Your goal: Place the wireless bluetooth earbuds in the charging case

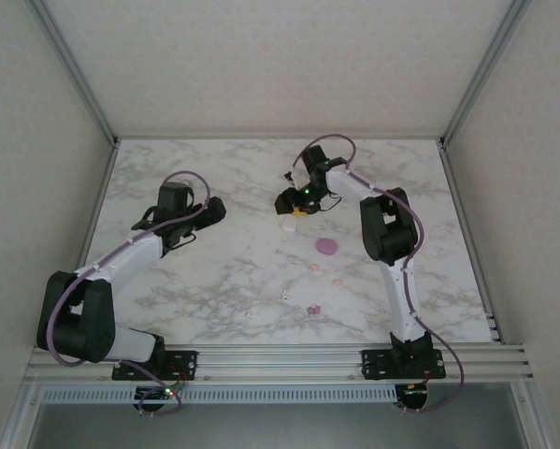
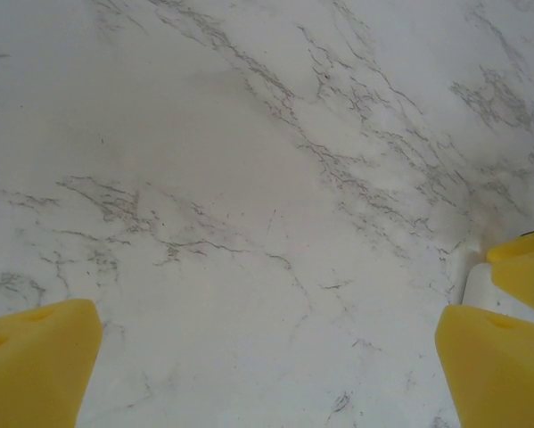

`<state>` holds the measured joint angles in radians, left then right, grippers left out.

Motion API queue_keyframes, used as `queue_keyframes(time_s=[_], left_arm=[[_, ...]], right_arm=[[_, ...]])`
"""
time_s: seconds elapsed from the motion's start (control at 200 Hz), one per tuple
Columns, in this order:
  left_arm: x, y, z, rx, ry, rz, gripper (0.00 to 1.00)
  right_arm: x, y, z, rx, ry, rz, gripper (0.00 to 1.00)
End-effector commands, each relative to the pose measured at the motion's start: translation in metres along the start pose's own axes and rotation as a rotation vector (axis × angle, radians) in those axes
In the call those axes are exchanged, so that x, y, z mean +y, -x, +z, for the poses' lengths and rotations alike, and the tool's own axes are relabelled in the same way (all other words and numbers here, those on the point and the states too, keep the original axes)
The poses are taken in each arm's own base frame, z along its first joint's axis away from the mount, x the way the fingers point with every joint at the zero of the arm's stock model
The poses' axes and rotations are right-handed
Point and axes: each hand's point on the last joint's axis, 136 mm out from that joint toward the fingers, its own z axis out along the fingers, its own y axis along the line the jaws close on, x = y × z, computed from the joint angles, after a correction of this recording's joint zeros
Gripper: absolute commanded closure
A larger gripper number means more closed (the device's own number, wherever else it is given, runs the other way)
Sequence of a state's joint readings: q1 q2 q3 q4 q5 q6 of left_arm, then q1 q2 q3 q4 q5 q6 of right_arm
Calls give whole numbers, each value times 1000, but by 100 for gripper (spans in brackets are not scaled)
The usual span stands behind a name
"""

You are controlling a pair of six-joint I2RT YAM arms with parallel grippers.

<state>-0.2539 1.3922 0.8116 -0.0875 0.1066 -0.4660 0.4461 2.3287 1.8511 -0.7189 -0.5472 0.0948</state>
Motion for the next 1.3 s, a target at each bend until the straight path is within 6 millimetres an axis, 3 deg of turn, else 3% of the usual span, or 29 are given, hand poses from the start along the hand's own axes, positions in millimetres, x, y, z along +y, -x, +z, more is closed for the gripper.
queue_keyframes(time_s=[0.0, 0.355, 0.461, 0.621, 0.721, 0.961, 1.156, 1.291], left_arm=[[-4, 4, -12, -10, 5, 33, 4], [-5, 9, -13, -24, 7, 43, 4], [-4, 9, -14, -29, 12, 43, 4], [-3, 14, -21, -66, 16, 54, 4], [-1, 18, -27, -96, 26, 61, 3], [5, 19, -43, -141, 46, 83, 2], [11, 16, -49, -152, 63, 112, 0], [12, 15, -48, -145, 70, 117, 0]], right_arm=[[15, -21, -8, 38, 29, -4, 35], [49, -62, -14, 68, 139, -14, 35], [68, -68, -20, 66, 182, -70, 34], [35, -50, -41, -98, -95, -234, 30], [39, -35, -48, -265, -123, -504, 27], [59, -51, -22, -265, -45, -996, 23], [60, -60, -9, -193, 1, -1064, 21], [57, -68, 13, -94, -36, -1097, 21]])
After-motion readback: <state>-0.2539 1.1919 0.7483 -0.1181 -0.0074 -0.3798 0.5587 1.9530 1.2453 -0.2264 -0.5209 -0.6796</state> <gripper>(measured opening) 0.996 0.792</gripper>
